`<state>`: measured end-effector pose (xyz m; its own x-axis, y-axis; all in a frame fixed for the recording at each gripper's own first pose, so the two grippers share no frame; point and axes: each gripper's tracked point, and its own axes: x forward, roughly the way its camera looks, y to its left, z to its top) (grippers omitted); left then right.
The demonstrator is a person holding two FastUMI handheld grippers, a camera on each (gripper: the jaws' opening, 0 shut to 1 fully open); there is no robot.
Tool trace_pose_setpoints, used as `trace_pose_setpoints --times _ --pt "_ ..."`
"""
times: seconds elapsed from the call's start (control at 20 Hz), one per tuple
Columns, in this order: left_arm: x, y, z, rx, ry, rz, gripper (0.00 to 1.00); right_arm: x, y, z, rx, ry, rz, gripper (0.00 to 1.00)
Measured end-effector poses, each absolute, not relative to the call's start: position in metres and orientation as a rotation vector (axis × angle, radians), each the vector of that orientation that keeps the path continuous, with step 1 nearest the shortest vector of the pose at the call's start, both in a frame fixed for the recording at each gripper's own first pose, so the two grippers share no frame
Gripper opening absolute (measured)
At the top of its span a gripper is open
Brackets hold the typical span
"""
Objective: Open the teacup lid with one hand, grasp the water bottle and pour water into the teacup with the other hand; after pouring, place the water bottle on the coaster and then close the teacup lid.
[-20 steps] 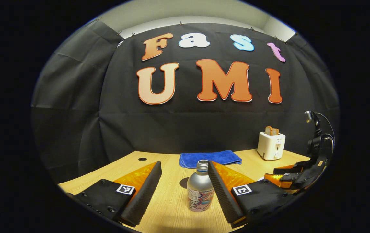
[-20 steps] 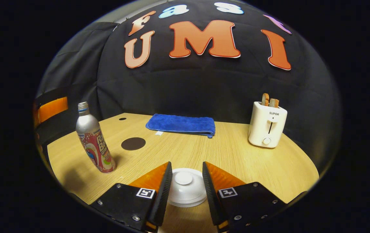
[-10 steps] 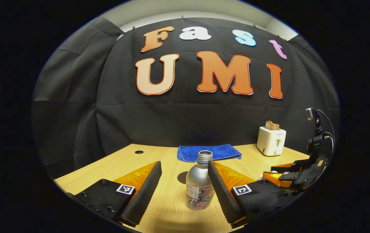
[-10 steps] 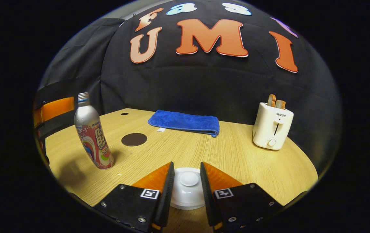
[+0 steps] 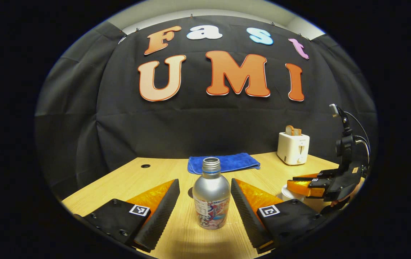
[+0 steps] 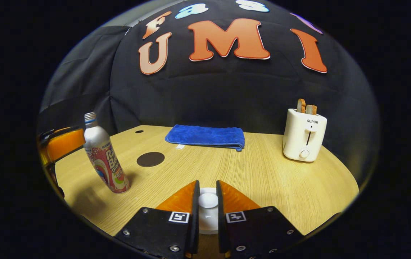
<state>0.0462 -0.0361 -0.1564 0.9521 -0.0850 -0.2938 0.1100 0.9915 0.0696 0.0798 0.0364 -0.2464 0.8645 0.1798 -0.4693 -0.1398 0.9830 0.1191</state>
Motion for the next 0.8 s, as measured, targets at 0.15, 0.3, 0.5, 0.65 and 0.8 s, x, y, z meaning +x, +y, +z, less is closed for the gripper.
trace_pose_setpoints --times 0.15,0.3,0.5,0.65,0.8 --pt "0.043 -0.041 -0.165 0.08 0.327 -0.114 0.96 0.08 0.039 -0.238 0.141 0.49 0.173 0.22" --pt "0.043 -0.039 -0.18 0.067 0.374 -0.102 0.94 0.08 0.033 -0.227 0.157 0.475 0.165 0.22" --pt "0.049 -0.037 -0.208 0.032 0.447 -0.081 0.97 0.077 0.027 -0.212 0.153 0.444 0.164 0.22" --pt "0.05 -0.041 -0.231 0.012 0.509 -0.09 0.94 0.074 0.023 -0.204 0.148 0.43 0.161 0.22" --pt "0.05 -0.042 -0.25 0.014 0.564 -0.079 0.97 0.073 0.019 -0.196 0.15 0.415 0.157 0.22"
